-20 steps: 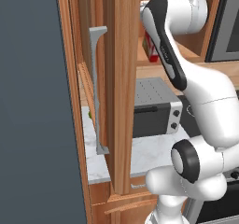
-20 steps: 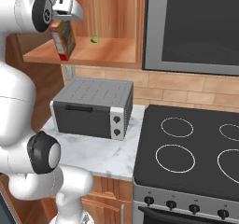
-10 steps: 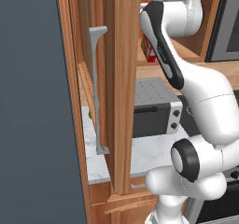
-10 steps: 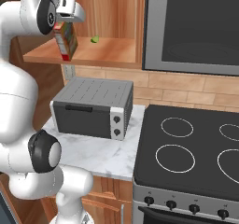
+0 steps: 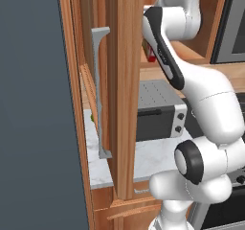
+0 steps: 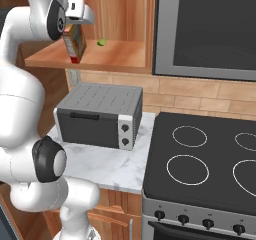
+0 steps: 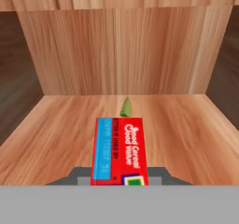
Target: Pick the cereal and jam from the counter and place them in the cabinets closest to them.
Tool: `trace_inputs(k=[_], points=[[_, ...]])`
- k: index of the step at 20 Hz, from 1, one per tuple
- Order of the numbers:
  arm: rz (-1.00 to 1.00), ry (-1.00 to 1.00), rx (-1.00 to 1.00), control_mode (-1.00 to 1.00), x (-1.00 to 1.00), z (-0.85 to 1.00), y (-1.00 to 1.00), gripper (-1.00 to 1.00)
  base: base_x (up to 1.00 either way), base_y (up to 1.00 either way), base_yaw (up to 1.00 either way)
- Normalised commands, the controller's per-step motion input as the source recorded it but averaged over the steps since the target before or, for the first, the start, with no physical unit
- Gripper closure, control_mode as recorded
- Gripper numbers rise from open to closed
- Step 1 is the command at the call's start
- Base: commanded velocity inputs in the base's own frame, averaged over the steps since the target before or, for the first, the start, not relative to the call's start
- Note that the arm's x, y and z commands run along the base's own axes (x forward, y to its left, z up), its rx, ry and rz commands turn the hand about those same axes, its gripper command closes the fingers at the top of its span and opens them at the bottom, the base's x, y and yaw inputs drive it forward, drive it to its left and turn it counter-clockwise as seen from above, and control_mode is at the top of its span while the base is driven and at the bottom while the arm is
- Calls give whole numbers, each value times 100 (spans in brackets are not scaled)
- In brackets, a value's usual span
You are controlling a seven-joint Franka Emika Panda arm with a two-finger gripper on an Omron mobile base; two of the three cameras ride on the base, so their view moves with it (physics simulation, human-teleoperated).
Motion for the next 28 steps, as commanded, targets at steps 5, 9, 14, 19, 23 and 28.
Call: trace_inputs(k=[5,9,14,19,23,28], points=[[0,-4,0,-100,29,0,0,100,0,0,0],[0,-4,0,-100,28,0,0,100,0,0,0],[0,-4,0,-100,26,0,0,100,0,0,0],[0,-3,0,-100,21,0,0,-100,0,0,0],[0,-3,0,-100,13,0,0,-100,0,0,0],[0,-2,0,-100,1,10,0,-100,0,0,0]])
